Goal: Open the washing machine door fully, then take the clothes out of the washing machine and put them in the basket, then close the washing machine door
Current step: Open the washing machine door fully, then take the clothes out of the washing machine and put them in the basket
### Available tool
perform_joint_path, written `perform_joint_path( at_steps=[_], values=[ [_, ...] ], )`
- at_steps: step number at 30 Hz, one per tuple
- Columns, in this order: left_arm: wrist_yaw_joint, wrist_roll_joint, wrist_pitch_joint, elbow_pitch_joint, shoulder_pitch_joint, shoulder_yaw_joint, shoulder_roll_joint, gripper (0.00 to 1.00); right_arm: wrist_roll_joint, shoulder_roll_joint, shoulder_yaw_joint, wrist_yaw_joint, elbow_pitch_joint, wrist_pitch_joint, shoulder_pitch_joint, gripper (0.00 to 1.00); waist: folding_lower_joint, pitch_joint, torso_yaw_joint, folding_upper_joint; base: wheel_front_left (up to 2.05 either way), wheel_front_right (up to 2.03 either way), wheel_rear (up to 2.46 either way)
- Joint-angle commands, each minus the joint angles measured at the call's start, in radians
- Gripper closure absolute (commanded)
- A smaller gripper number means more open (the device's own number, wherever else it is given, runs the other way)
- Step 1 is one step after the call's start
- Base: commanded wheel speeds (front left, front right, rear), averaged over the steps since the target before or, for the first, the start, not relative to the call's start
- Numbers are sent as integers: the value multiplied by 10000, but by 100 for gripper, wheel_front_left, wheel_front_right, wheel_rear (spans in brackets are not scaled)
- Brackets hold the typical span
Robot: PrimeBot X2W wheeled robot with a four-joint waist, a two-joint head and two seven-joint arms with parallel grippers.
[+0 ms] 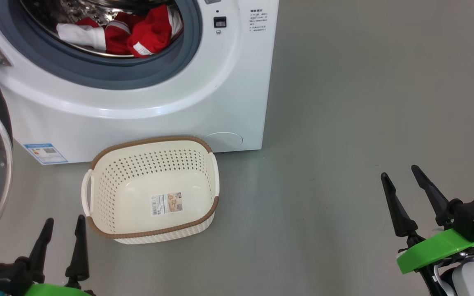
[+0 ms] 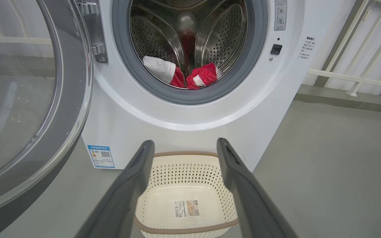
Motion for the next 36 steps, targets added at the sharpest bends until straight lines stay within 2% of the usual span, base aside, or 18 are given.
perform_joint_path(
  at_steps=[1, 36],
  values=[
    [-30, -75, -65, -291, -43, 407, 260, 0, -60, -69, 113, 16, -276, -118, 94, 0, 0, 0, -18, 0, 0, 0, 0],
    [-31, -91, -65, -599, 53, 389, 220, 0, -96, 47, -75, 16, -310, -118, 361, 0, 0, -130, 250, 0, 0, -2, 1]
  ],
)
